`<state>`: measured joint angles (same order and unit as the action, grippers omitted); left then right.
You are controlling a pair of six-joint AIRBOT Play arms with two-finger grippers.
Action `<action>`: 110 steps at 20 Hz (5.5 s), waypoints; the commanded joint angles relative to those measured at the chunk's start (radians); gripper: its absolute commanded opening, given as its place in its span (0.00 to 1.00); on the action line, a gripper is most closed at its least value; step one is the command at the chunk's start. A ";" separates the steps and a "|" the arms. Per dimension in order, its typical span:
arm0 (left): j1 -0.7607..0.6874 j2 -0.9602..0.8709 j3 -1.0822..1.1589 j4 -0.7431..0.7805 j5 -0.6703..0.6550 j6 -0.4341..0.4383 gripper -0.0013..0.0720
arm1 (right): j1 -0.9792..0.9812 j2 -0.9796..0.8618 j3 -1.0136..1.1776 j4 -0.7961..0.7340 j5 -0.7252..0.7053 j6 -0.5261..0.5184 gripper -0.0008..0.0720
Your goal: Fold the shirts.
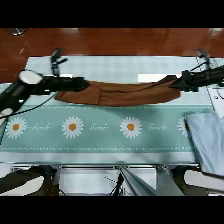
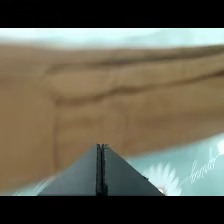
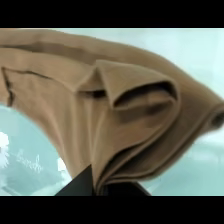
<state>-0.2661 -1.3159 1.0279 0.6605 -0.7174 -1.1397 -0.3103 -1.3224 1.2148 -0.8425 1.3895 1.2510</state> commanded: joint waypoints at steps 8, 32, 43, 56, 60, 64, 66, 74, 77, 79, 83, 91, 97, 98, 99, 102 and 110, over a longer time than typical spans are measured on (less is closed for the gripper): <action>-0.438 -0.502 0.538 -0.012 -0.109 -0.198 0.05 | 0.000 0.609 -0.193 -0.061 -0.003 0.156 0.05; 0.344 0.208 0.126 0.152 -0.341 -0.216 0.05 | 0.532 0.193 0.048 0.074 -0.291 0.166 0.05; 0.515 1.002 -0.457 0.186 -0.395 -0.322 0.05 | 0.761 -0.525 0.535 0.109 -0.339 0.248 0.05; 0.515 0.960 -0.539 0.151 -0.353 -0.320 0.05 | 0.583 -0.422 0.575 0.075 0.049 0.237 0.87; 0.515 0.959 -0.539 0.151 -0.348 -0.320 0.05 | 0.416 -0.080 0.449 -0.431 0.114 0.276 0.87; 0.515 0.959 -0.541 0.151 -0.327 -0.320 0.05 | 0.307 0.396 -0.154 -0.526 -0.251 0.434 0.87; 0.515 0.959 -0.550 0.151 -0.317 -0.320 0.05 | 0.302 0.594 -0.507 -0.500 -0.434 0.631 0.87; 0.515 0.921 -0.588 0.133 -0.285 -0.324 0.05 | 0.302 0.452 -0.896 0.304 -0.602 0.224 0.86; 0.515 0.899 -0.587 0.124 -0.285 -0.324 0.05 | 0.302 0.247 -0.819 0.393 -0.529 0.082 0.86; 0.515 0.896 -0.587 0.124 -0.285 -0.324 0.05 | 0.319 0.120 -0.750 0.407 -0.486 0.028 0.86; 0.515 0.897 -0.587 0.121 -0.285 -0.324 0.05 | 0.413 -0.076 -0.591 0.407 -0.484 0.010 0.85; 0.515 0.897 -0.587 0.103 -0.285 -0.324 0.05 | 0.489 -0.187 -0.143 0.226 -0.324 -0.001 0.05; 0.515 0.897 -0.587 0.098 -0.288 -0.324 0.05 | 0.449 -0.182 0.419 0.044 -0.079 0.171 0.05; 0.515 0.897 -0.587 0.098 -0.289 -0.324 0.05 | 0.422 -0.182 0.512 0.027 -0.039 0.201 0.05; 0.515 0.897 -0.587 0.098 -0.289 -0.324 0.05 | 0.395 -0.182 0.584 0.003 -0.003 0.229 0.05; 0.515 0.897 -0.587 0.098 -0.289 -0.324 0.05 | 0.282 -0.182 0.761 -0.049 0.117 0.295 0.05; 0.515 0.897 -0.587 0.098 -0.290 -0.324 0.05 | -0.181 -0.089 0.832 -0.089 0.411 0.364 0.05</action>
<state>0.2481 -0.4187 0.4408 0.7582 -1.0077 -1.4639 -0.3340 -1.4429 2.0254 -0.8970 1.6737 1.5871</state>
